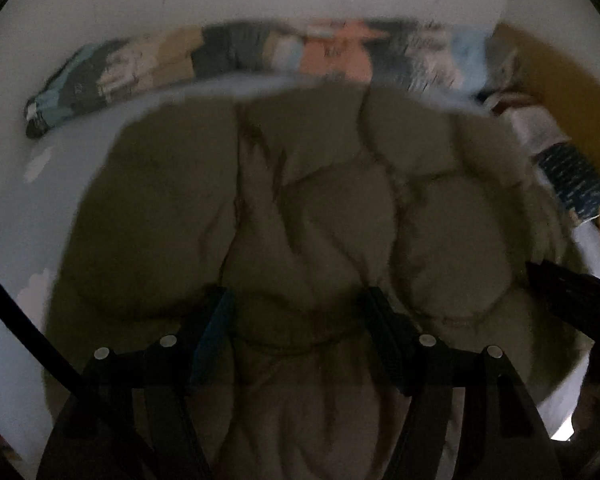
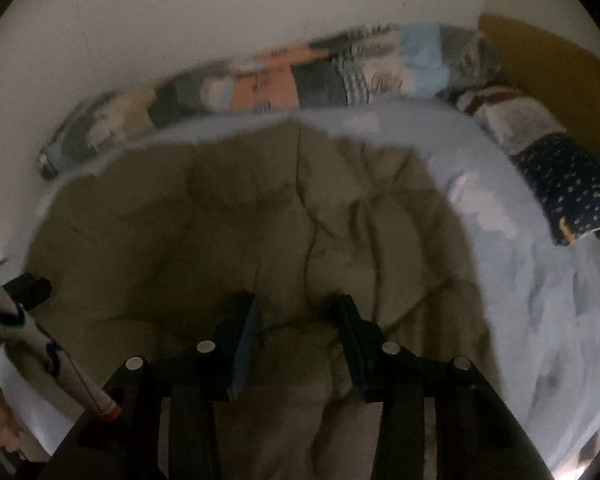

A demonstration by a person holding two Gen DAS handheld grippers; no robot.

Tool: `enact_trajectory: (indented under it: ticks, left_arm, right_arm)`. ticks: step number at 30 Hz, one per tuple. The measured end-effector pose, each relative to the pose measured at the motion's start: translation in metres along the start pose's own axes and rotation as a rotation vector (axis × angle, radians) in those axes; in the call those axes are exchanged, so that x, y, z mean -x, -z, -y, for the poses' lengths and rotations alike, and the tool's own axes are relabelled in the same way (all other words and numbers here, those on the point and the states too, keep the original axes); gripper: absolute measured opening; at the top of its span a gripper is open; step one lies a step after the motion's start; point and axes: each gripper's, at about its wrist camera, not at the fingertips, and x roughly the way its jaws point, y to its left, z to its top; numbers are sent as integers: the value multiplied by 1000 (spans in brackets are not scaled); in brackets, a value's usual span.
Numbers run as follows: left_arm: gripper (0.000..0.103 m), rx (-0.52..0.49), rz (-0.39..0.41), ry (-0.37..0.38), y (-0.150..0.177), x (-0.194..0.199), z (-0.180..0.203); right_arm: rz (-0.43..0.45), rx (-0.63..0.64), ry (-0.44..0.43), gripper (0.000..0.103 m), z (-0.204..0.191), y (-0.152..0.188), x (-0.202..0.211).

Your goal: Fold large clothes

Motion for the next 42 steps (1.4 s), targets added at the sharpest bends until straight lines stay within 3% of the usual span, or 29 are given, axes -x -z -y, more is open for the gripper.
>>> enact_trajectory:
  ticks: [3,7,11,13,16,18,22,28,32,37,42]
  left_arm:
    - [74,-25,-25,-44,-5,-10,4]
    - [75,-23,-16,-57,-12,-11,8]
    - [75,-10,138,-34,-31,17,10]
    - [75,-1,191,-78,-41,22,8]
    - [75,16,169,-131,-54,5,-1]
    - [75,42,137,-178,-58,-10,-12]
    - [75,59,52,-189,-58,-30,-28]
    - [76,31,50,-190,-57,-27,-27]
    - [76,53,100,-143,-51,-7,-25]
    - [76,40,189,-160,-47,15,-22]
    - [76,33,184,-172,-44,15,-23]
  right_arm:
    - [-86,-47,-21,44,9,10,-29]
    - [-120,-61,-25,45,14,8,-42]
    - [-120,-93,-27,45,16,0,-30]
    - [0,-117,-25,45,21,-14,-4]
    - [143,-104,1,45,20,-39,14]
    - [154,-111,-2,45,20,-51,6]
    - [90,-137,-7,45,18,-59,-35]
    - [-31,-153,18,52,11,-56,-78]
    - [2,-151,44,53,6,-56,-62]
    - [139,-2,-40,53,-33,-50,-10]
    - [94,91,-116,53,-61,-29,-3]
